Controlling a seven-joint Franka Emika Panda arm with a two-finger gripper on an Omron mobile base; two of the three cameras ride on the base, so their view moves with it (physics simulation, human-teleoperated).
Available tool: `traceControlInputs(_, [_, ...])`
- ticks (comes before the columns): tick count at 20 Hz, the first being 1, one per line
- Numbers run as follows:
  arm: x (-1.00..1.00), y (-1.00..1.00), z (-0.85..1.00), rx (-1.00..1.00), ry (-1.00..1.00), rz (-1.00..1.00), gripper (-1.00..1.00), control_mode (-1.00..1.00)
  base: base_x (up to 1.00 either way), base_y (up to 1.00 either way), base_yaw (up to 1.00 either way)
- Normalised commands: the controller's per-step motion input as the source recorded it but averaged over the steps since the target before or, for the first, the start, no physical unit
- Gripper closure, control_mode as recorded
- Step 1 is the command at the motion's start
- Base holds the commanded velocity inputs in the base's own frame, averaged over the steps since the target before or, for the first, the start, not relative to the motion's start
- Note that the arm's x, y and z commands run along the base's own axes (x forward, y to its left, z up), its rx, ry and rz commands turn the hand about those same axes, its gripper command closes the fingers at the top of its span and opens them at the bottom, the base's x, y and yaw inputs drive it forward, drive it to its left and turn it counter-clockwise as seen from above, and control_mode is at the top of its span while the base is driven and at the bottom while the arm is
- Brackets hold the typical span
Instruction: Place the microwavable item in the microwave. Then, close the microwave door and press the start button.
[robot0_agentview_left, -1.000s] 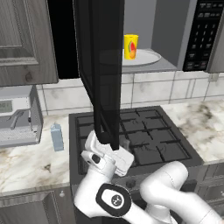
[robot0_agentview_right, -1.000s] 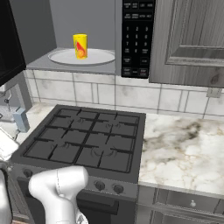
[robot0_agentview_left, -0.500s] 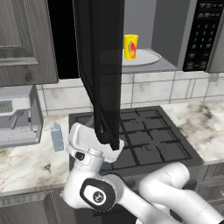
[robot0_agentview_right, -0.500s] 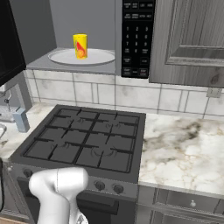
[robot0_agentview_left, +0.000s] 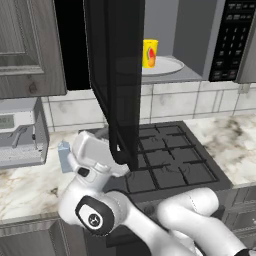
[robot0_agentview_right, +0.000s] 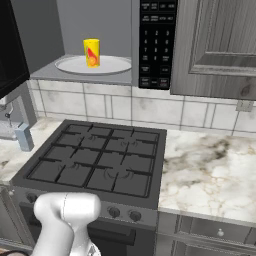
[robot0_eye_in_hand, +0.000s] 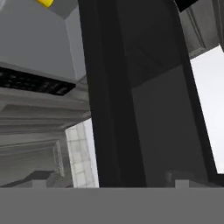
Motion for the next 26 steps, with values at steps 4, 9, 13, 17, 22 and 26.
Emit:
traceControlInputs(4, [-0.29,-0.74,0.00,0.30,-0.09,0.04,-1.00,-1.00,0.00,0.00,0.00])
traceControlInputs(9, [-0.02,-0.98,0.00,0.36,0.00,0.14,-1.00,-1.00,0.00,0.00,0.00])
traceControlInputs(13, [0.00,-0.90,0.00,0.33,0.02,0.16,-1.00,-1.00,0.00,0.00,0.00])
traceControlInputs(17, [0.18,-0.77,0.00,0.18,0.14,0.27,-1.00,-1.00,0.00,0.00,0.00])
traceControlInputs(22, [0.49,-0.30,0.00,0.00,0.34,0.31,-1.00,-1.00,0.00,0.00,0.00])
traceControlInputs(26, [0.63,-0.11,0.00,-0.03,0.46,0.32,-1.00,-1.00,0.00,0.00,0.00])
